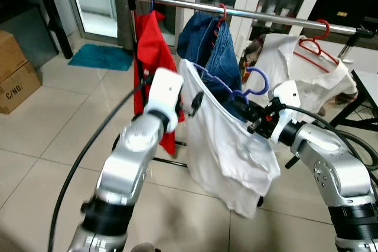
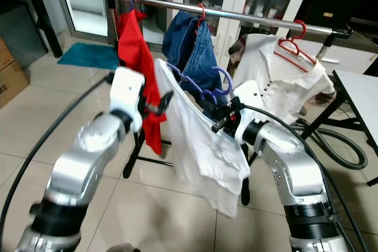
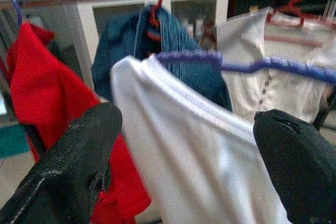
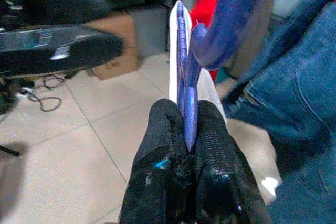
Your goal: Hang hanger
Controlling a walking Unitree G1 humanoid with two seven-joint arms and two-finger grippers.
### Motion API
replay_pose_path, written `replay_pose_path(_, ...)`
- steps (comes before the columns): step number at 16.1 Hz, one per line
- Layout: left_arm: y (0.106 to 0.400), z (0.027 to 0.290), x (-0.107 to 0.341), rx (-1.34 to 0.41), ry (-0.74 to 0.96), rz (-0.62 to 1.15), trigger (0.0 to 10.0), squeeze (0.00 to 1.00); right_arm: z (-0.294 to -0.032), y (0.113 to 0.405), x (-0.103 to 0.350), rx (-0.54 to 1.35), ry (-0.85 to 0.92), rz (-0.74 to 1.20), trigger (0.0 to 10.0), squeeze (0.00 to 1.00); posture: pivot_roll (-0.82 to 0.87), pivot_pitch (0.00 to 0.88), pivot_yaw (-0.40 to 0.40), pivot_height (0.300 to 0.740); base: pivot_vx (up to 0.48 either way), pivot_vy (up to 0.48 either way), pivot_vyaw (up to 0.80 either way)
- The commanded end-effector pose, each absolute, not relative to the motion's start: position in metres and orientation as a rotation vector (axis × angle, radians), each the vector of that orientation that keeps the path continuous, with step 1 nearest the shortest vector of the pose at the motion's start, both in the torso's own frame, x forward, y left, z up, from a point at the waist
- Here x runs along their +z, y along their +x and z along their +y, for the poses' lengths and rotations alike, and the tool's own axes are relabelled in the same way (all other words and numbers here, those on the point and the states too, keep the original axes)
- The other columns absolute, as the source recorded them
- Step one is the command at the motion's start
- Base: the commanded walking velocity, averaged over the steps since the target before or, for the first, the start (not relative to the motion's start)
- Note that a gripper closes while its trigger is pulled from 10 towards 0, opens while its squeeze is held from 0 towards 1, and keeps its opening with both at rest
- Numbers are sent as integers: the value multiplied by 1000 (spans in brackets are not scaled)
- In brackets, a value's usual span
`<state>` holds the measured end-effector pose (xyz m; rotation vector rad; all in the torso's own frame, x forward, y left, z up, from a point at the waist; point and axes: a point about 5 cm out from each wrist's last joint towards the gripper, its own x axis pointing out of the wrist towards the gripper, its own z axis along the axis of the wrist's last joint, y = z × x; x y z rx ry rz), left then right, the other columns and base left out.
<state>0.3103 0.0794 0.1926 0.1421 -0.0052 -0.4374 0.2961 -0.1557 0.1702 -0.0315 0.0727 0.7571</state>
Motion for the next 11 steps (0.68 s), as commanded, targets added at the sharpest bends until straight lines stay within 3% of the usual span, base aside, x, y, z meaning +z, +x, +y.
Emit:
replay_pose_path(1,315,75,195,-472,131,-10,10000,514,-154,293,181,785,-20,15,10000,0,54,25,-59,740,0,0,0)
replay_pose_path(2,319,74,195,-482,143,-6,10000,0,-154,292,183,802,-15,3,10000,0,54,26,-59,740,0,0,0)
replay_pose_path(5,330,74,193,-483,173,-8,10000,0,-153,290,187,830,0,-15,10000,0,55,23,-61,740,0,0,0)
replay_pose_path(6,337,74,196,-457,200,-22,353,0,-154,289,187,835,1,-15,10000,0,56,22,-62,740,0,0,0)
replay_pose_path(11,343,71,200,-432,195,-57,0,0,-156,289,186,842,-2,-12,10000,0,55,16,-61,740,0,0,0)
